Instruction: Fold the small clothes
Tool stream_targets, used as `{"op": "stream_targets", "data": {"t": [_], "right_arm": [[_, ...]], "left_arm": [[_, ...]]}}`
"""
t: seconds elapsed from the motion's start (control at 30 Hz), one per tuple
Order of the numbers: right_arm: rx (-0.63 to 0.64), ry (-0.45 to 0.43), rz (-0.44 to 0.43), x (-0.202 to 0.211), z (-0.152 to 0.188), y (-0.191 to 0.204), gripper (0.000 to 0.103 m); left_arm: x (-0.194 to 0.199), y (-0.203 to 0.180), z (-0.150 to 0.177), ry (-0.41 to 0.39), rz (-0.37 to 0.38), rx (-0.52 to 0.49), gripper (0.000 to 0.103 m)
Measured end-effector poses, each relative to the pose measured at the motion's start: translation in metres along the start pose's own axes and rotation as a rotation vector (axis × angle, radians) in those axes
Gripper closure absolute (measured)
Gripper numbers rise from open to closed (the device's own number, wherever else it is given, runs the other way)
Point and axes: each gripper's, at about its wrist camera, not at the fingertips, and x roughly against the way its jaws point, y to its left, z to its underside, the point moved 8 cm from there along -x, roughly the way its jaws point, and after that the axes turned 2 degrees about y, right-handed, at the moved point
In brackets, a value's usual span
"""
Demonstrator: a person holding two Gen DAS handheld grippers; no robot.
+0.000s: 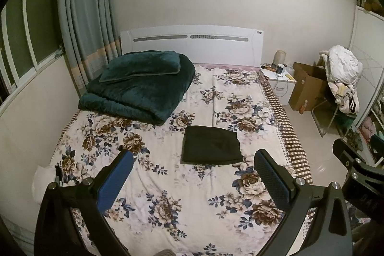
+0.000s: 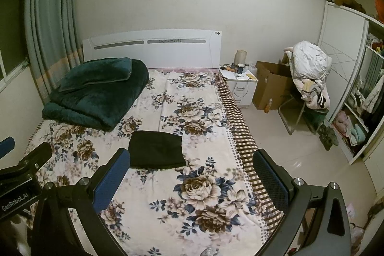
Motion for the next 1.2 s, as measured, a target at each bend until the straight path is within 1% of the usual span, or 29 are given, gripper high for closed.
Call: {"op": "stream_targets", "data": {"t": [0.4, 0.57, 1.2], "right_arm": [[-0.004, -0.003, -0.003, 0.004, 0.001, 0.001, 0.0], [0.0, -0.007, -0.013, 0.005, -0.003, 0.004, 0.0], [0.0, -0.008, -0.018, 0.008, 0.0, 0.013, 0.0]], "left_arm": [[0.01, 0.0, -0.01, -0.009, -0.008, 0.003, 0.0], [0.01, -0.002, -0.007, -0.01, -0.011, 0.001, 0.0], [0.014, -0.003, -0.006, -0.015, -0.017, 0.007, 0.0]]}}
